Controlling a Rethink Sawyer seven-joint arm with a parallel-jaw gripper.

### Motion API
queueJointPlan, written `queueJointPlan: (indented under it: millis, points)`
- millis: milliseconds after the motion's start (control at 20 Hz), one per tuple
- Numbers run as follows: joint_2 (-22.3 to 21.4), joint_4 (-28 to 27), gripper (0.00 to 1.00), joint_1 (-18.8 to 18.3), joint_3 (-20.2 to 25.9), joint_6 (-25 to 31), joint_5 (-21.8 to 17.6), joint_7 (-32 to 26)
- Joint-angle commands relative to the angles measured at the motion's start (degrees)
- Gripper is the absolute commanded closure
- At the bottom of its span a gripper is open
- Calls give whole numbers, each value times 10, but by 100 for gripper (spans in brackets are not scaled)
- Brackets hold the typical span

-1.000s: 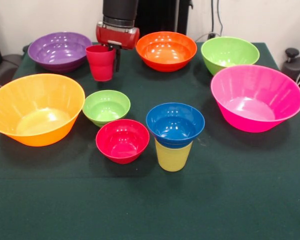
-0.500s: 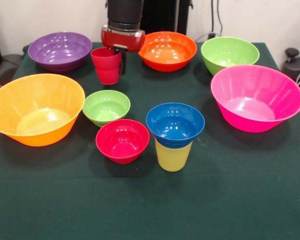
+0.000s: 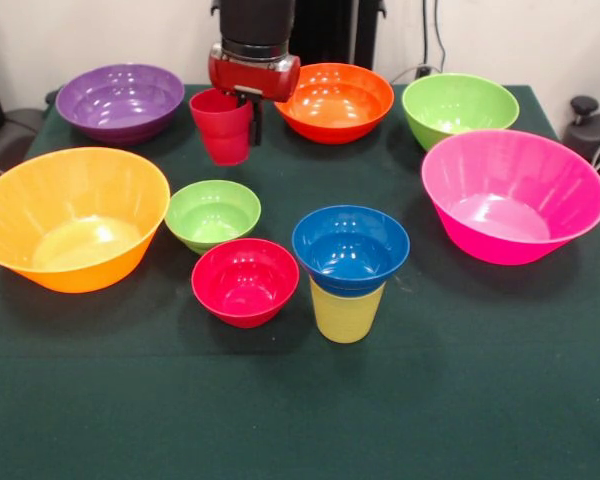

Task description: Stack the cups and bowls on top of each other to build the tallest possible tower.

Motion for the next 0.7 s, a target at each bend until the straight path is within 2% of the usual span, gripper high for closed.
queueJointPlan:
  millis: [50,450,700]
  points:
    - [-27,-70,100,-13,110,132,37,-57]
    - [-30,-151,100,-19,117,263,59,-74]
    - [-18,-241,100,-4,101,357,65,-68]
